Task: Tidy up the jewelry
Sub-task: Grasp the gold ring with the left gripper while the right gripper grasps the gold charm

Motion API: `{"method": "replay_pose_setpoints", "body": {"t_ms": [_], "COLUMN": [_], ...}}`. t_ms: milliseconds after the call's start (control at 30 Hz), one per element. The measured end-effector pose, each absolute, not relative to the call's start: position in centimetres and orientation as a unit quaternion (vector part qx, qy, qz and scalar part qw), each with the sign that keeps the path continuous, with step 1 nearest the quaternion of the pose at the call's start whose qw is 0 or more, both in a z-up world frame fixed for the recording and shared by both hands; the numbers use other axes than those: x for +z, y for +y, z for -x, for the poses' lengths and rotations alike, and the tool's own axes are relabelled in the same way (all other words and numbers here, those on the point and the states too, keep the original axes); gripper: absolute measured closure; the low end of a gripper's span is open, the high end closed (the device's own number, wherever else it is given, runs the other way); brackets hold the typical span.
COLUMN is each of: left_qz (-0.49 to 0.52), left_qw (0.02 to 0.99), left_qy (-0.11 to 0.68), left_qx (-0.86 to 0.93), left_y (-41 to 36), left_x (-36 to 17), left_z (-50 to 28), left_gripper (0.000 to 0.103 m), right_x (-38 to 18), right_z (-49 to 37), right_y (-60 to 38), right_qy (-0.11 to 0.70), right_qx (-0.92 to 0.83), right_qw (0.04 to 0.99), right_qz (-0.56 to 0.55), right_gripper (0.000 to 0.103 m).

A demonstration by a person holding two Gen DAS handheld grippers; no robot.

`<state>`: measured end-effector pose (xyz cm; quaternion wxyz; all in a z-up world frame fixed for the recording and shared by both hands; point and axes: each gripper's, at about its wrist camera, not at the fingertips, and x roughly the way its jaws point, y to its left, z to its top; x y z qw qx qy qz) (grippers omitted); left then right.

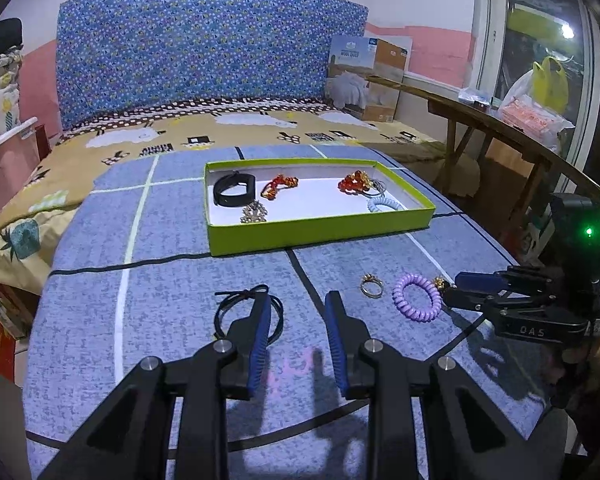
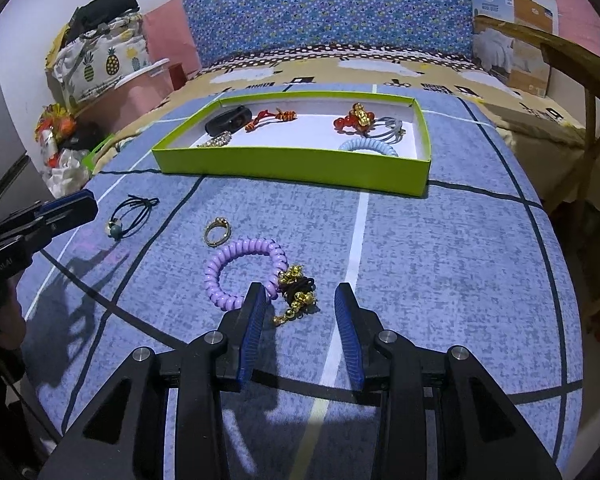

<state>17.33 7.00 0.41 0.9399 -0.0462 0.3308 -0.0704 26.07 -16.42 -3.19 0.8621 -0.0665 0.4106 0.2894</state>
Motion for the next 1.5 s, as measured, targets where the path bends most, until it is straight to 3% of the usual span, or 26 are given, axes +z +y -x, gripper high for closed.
{"method": "replay_pose_setpoints", "body": {"t_ms": [133,367,1200,1500], "left_qz": [0.042,0.039,-0.03,-0.073], "left_qw": [0.938,0.936,0.895,0.896], "left_qy": [0.335,0.338,0.425,0.423], "left_qx": [-0.078,-0.092,-0.129,-0.113], "left_y": [6.5,5.7,-0.7,-2.2], "left_x": [0.2,0.1,-2.8,-2.8], "left_z": [-17.9,-18.2,-23.9,-24.1], "left_gripper": [0.074,0.069,0.069,0.069], "right_x": [-3.4,-3.5,-3.3,-3.2], "right_z": [-26.3,-26.1,-26.0,-25.9], "right_y": [-16.2,-15.6,-17.3,-17.5], "right_qy": [0.416,0.415,0.41,0.408], "right_qx": [0.289,0.292,0.282,0.283], "right_qw": [0.859,0.856,0.864,0.865], "right_qz": [0.074,0.099,0.081,0.075], "right_gripper": [0.067,0.088,0.089,0.089]}}
